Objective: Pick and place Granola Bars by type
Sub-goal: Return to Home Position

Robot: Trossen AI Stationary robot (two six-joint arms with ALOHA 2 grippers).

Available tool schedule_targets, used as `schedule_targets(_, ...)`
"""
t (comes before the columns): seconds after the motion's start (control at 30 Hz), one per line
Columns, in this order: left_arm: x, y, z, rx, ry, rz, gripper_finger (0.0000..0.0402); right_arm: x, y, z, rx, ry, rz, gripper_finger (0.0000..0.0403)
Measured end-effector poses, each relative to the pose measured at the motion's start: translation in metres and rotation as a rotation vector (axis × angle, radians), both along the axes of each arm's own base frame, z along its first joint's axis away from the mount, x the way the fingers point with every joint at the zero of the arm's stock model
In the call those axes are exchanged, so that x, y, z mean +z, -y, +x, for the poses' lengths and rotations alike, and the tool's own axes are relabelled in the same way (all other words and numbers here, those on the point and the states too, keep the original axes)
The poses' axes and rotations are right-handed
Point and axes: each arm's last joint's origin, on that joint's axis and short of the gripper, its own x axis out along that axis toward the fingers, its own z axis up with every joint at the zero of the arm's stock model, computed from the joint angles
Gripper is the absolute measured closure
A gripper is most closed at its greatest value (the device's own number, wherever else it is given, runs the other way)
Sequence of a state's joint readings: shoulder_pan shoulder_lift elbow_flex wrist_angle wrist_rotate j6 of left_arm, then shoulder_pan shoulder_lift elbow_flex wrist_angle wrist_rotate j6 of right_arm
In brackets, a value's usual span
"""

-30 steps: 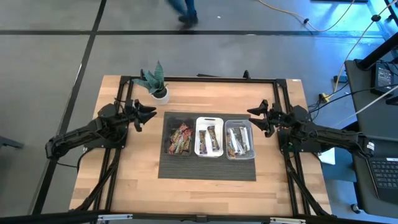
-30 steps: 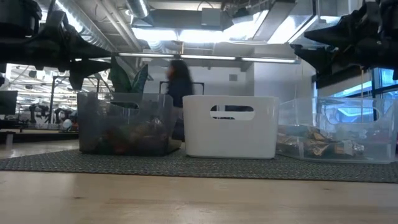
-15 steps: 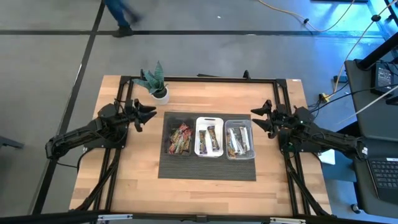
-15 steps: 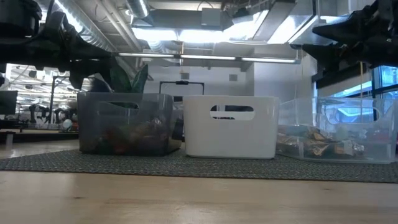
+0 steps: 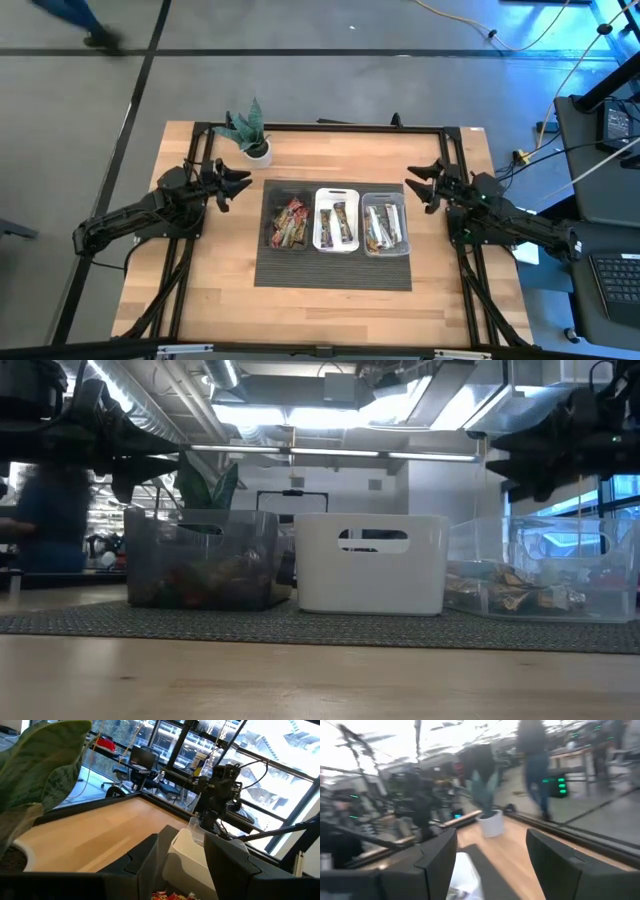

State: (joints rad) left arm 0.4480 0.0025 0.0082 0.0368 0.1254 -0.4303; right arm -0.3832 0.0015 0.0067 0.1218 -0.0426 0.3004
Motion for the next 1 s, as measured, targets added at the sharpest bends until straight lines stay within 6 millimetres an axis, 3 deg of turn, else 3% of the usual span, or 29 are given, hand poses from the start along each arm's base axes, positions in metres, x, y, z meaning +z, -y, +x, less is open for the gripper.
schedule_targets(0.23, -0.0011, -0.0016, -0.0005, 0.061, -0.020, 0.024, 0.0249, -0.0084, 0.0039, -0.0007, -0.142, -0.114, -0.043, 0.0162)
schedule_targets(0.43, -0.0014, -0.0041, -0.0017, 0.154, -0.023, 0.019, 0.0249, -0.0091, 0.0038, 0.0001, -0.135, -0.163, -0.135, 0.0162)
schedule_targets(1.0, -0.0011, -0.0043, -0.0018, 0.161, -0.020, 0.020, 0.0249, -0.0091, 0.0038, 0.0001, -0.129, -0.135, -0.069, 0.0162)
